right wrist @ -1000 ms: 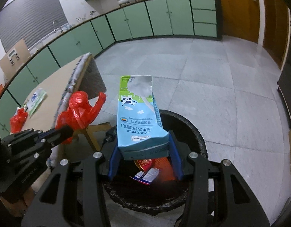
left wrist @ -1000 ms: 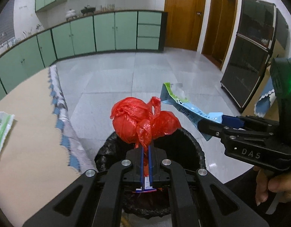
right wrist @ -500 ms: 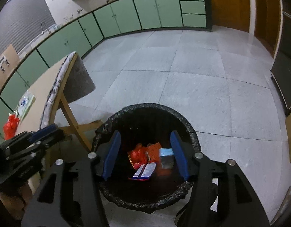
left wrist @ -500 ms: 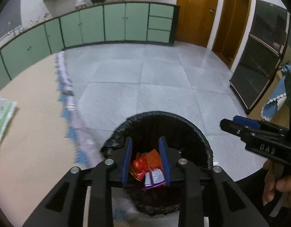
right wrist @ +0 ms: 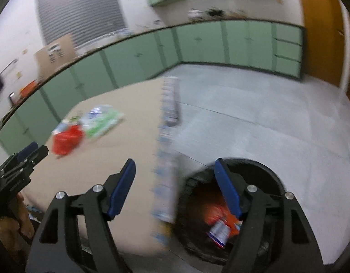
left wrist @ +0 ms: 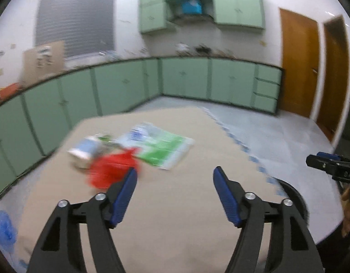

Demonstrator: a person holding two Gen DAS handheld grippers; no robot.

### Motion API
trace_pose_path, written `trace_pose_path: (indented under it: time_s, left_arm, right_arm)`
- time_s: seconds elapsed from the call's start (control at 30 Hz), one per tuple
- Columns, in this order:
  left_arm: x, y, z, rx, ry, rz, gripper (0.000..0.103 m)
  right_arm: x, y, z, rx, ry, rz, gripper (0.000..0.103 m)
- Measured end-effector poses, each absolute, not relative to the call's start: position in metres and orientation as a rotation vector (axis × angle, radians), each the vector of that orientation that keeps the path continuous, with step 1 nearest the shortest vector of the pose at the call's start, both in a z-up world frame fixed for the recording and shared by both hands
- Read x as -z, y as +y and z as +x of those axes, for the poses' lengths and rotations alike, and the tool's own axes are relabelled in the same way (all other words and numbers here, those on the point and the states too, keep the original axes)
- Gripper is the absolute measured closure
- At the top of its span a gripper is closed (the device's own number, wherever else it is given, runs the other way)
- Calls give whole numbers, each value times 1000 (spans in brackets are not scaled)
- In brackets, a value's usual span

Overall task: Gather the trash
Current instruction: 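Grasp the second red plastic bag with the left tool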

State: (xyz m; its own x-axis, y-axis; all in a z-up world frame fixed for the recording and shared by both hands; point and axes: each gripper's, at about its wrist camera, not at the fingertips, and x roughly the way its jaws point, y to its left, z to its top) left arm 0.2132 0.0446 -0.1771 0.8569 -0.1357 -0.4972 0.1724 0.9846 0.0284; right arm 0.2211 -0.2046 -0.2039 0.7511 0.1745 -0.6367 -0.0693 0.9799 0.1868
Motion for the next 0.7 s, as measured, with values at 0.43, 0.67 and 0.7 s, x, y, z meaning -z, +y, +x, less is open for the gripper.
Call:
trace_pose_path:
  time_s: [0.43, 0.67, 0.7]
  left_arm:
    - [215, 129, 268, 125, 540, 41, 39]
    - [237, 139, 294, 147, 600, 4, 43]
    - [239, 142, 300, 148, 608, 4, 43]
  right_arm:
    - [205, -86, 290, -259, 665, 45, 33]
    - [224, -73, 319, -245, 687, 42, 33]
    - [226, -71, 323, -247, 692, 39, 33]
